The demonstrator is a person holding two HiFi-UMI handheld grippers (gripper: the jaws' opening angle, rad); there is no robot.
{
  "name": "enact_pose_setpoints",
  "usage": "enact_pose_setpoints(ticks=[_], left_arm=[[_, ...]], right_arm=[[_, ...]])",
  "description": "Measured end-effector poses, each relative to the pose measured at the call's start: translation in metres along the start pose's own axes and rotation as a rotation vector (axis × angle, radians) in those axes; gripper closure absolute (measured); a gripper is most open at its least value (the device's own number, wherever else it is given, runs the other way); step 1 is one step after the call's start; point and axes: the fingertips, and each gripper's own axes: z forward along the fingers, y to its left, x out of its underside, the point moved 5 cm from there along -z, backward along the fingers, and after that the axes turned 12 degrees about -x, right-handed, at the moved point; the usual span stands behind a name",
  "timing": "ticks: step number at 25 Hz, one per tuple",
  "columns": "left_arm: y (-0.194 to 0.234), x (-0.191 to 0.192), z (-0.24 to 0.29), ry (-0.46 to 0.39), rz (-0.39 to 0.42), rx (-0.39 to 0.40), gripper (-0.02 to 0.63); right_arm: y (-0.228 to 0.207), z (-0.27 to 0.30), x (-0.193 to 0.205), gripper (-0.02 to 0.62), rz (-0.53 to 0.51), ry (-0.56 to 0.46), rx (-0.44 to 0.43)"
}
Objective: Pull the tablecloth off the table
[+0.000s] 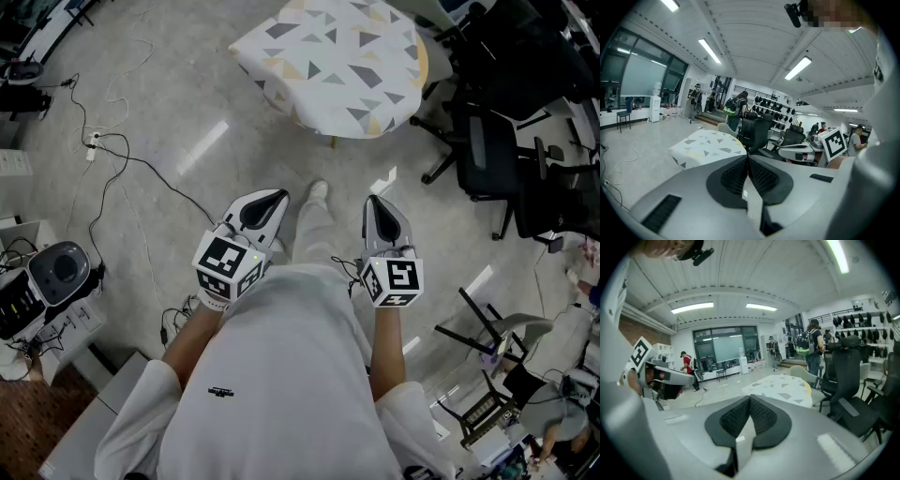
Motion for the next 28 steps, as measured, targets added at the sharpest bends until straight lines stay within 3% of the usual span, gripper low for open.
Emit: enact_pose_setpoints(ticks=[3, 9, 20, 28], left_arm=[[-0.023, 0.008, -0.03, 0.0, 0.017, 0.041, 0.6], [-0.053, 0.006, -0.065, -0.055, -0.012, 0.058, 0.6], [-0.096, -0.003, -0.052, -0.078, 0.009, 0.059, 0.6], [-0.115, -0.004, -0.031, -0.057, 0.042, 0.051, 0.6]], right_arm=[[0.044, -0.021, 0.001, 0.584, -0.108, 0.029, -0.077], [0.079, -0.056, -0.004, 0.584, -0.181, -0.022, -0.078], [0.061, -0.094, -0.011, 0.584, -0.148, -0.084, -0.127], [0.03, -0.112, -0.014, 0.584, -0.152, -0.135, -0.078]])
